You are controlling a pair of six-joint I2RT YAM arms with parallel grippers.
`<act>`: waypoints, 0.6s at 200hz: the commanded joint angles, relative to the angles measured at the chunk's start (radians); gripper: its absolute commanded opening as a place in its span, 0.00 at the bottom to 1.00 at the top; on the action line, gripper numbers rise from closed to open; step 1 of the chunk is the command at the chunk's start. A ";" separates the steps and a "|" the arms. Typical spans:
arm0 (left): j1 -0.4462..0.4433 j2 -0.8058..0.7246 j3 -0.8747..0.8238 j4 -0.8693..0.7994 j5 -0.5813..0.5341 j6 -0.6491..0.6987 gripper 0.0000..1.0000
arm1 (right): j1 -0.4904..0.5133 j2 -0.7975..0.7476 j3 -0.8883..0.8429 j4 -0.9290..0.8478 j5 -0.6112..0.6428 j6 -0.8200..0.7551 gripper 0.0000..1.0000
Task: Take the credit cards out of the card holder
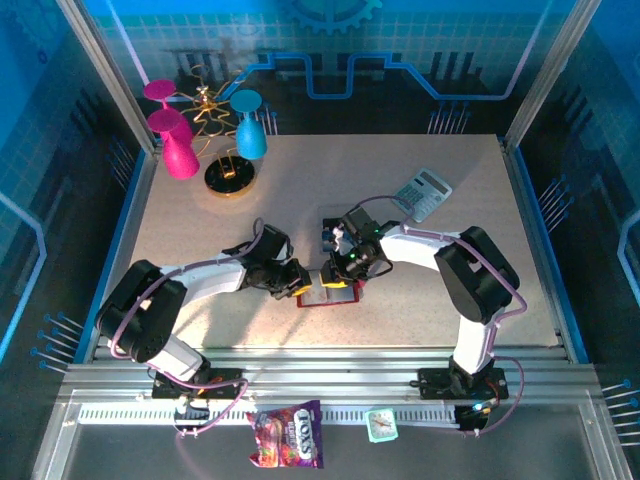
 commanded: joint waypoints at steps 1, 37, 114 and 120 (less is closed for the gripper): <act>0.006 0.017 -0.013 0.010 -0.007 -0.002 0.16 | 0.018 0.020 0.021 0.012 -0.020 0.012 0.25; 0.005 0.024 -0.007 -0.013 -0.014 0.009 0.12 | 0.018 0.026 0.022 0.014 -0.019 0.013 0.24; 0.006 0.036 0.000 -0.039 -0.029 0.022 0.08 | 0.021 0.047 0.033 0.020 -0.025 0.014 0.22; 0.006 0.038 0.000 -0.039 -0.027 0.021 0.08 | 0.022 0.048 0.035 0.020 -0.026 0.014 0.22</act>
